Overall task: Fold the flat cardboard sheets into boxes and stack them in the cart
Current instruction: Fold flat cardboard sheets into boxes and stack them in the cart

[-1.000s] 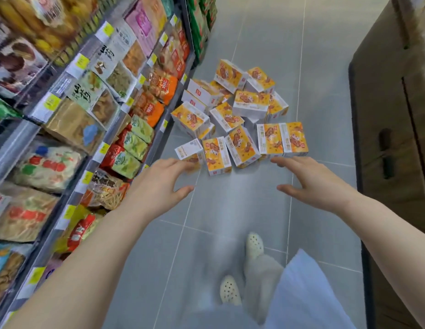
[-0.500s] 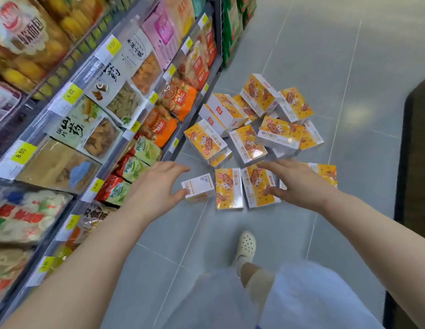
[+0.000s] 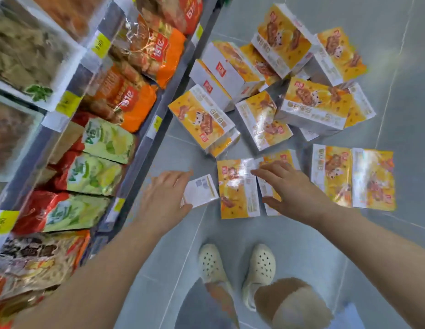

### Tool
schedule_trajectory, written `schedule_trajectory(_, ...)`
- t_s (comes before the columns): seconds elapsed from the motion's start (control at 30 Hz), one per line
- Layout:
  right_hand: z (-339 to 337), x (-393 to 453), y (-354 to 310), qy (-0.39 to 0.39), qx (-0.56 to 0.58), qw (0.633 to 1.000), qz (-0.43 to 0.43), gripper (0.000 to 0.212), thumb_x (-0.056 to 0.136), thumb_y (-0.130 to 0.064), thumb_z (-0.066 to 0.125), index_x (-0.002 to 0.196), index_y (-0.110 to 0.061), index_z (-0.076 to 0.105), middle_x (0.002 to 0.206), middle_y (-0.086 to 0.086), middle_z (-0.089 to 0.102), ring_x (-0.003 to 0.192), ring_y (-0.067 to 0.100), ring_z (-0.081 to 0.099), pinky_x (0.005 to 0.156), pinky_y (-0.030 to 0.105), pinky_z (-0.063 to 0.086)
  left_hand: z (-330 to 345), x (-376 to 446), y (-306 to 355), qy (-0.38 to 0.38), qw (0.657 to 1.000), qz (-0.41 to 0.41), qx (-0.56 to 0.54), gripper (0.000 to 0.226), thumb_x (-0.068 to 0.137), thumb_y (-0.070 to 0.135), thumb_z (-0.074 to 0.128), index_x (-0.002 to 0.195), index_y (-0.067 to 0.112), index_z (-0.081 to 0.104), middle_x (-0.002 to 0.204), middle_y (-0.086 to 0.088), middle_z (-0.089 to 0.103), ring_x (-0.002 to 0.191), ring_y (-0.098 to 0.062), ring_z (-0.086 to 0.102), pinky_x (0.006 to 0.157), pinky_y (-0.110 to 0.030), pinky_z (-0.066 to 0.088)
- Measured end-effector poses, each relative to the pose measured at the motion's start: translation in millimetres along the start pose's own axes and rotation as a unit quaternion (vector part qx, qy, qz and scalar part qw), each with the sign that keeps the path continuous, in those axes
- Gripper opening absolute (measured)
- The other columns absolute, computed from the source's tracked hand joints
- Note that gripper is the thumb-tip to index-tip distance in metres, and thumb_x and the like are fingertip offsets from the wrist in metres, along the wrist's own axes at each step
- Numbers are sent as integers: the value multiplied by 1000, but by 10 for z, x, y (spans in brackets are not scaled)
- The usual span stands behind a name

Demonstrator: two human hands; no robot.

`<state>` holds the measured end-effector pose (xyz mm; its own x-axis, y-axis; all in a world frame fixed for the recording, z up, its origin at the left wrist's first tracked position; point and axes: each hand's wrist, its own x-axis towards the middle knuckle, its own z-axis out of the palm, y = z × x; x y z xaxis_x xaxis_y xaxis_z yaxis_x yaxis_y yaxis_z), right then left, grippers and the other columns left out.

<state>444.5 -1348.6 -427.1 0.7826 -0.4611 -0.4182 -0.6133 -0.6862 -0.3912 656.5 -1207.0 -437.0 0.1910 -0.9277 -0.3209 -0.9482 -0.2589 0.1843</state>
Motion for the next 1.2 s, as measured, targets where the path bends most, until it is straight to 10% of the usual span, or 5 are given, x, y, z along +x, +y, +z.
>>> schedule_trajectory(0.33, 1711, 1459, 33, -126, -21, 987, -96, 83, 82, -31, 63, 146, -25, 10, 154, -1, 2, 142, 22, 2, 114, 37, 6, 1916, 364, -900, -202, 944, -235, -117, 132, 57, 33, 84, 132, 44, -24, 152, -1, -21, 142, -29, -10, 111, -52, 22)
schedule_trajectory(0.6, 2242, 2025, -409, -132, -127, 965, -186, 114, 72, -43, 70, 143, -26, -18, 154, 4, -14, 142, 29, -14, 110, 52, -15, 2529, 337, -1213, -74, 892, -204, -396, 126, 56, 8, 85, 116, 55, -16, 132, 32, 15, 124, -5, 36, 101, -30, 38)
schedule_trajectory(0.77, 2358, 2120, -339, -37, -153, 973, -171, 122, 23, -54, 81, 129, -17, 33, 109, 3, 63, 95, 25, 64, 91, 56, 43, 2476, 413, -1195, -21, 880, -195, -434, 90, 54, 6, 85, 108, 47, 25, 104, 21, 45, 97, 12, 45, 74, -3, 41)
schedule_trajectory(0.97, 2133, 2105, -13, -41, -89, 986, -134, 105, 64, -38, 74, 136, -28, -2, 139, 4, 26, 129, 29, 28, 110, 54, 15, 2210, 765, -1049, -40, 913, -149, -377, 83, 57, 18, 81, 119, 41, 30, 109, 16, 39, 111, -5, 23, 89, -19, 32)
schedule_trajectory(1.2, 1619, 1810, 579, -50, 194, 979, -42, 107, 51, -32, 81, 136, -25, 18, 124, 3, 42, 117, 17, 44, 101, 39, 40, 1553, 1168, -557, -56, 961, -18, -270, 115, 49, 54, 75, 127, 56, -9, 147, 10, 21, 127, -3, 1, 115, -38, 3)
